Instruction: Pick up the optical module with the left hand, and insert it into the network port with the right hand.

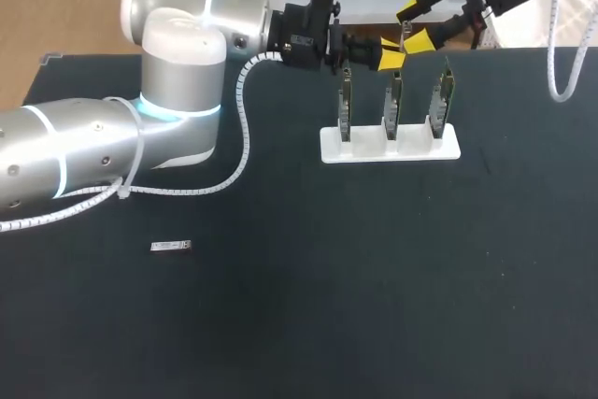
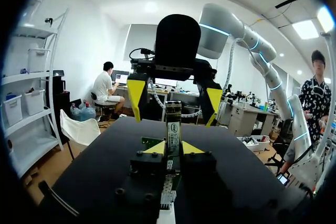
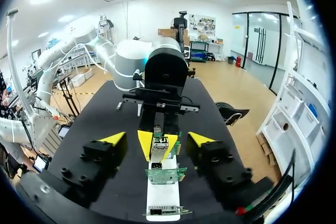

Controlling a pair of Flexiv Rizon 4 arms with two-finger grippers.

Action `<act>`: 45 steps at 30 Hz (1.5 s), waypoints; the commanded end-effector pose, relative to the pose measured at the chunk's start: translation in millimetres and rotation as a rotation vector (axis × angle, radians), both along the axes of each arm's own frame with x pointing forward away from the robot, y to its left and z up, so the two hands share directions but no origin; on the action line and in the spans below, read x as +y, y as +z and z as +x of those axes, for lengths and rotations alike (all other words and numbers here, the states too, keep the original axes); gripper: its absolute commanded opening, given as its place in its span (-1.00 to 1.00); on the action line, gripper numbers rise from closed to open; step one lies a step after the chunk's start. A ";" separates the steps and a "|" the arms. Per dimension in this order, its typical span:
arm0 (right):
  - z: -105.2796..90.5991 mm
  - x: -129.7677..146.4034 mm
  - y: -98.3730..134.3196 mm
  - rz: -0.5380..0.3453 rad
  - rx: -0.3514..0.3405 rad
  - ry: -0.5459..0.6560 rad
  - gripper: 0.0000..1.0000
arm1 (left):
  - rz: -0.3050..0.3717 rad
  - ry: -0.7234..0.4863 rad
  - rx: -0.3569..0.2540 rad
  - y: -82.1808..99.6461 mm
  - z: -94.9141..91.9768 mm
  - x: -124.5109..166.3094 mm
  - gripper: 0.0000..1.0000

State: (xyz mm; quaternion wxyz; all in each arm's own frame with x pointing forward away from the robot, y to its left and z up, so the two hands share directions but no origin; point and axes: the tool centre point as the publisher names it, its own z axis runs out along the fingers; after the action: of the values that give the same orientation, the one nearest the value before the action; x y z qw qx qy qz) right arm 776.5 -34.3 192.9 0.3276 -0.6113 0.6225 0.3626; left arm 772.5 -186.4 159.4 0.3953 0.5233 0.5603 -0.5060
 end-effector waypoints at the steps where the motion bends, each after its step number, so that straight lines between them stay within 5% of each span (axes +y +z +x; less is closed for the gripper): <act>1: -5.0 0.1 0.1 -0.001 -0.009 -0.010 -1.00 | -0.001 -0.004 0.000 -0.7 2.1 -0.5 -1.00; 23: -10.5 7.4 0.9 0.021 0.000 0.009 -1.00 | -0.001 -0.004 0.000 -0.7 2.1 -0.5 -1.00; 24: -10.5 7.3 1.0 0.020 -0.001 0.008 -1.00 | -0.001 -0.004 0.000 -0.7 2.1 -0.5 -0.59; 25: -10.4 7.2 1.0 0.020 -0.002 0.007 -1.00 | -0.001 -0.004 0.000 -0.7 2.1 -0.5 0.40; 26: -10.4 7.1 1.0 0.020 -0.001 0.006 -1.00 | -0.001 -0.004 0.000 -0.7 2.1 -0.5 1.00; 39: -8.9 4.0 1.8 0.022 -0.006 -0.004 -1.00 | -0.001 -0.004 0.000 -0.7 2.1 -0.5 1.00; 45: -5.9 3.1 3.7 0.025 -0.013 -0.010 -1.00 | 0.054 0.000 -0.043 7.8 5.2 2.8 1.00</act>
State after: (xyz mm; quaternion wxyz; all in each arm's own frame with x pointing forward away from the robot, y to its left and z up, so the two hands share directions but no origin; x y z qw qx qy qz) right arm 772.5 -30.8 196.2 0.3385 -0.6069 0.6189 0.3660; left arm 776.9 -184.0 161.0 0.3994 0.5405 0.5590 -0.4857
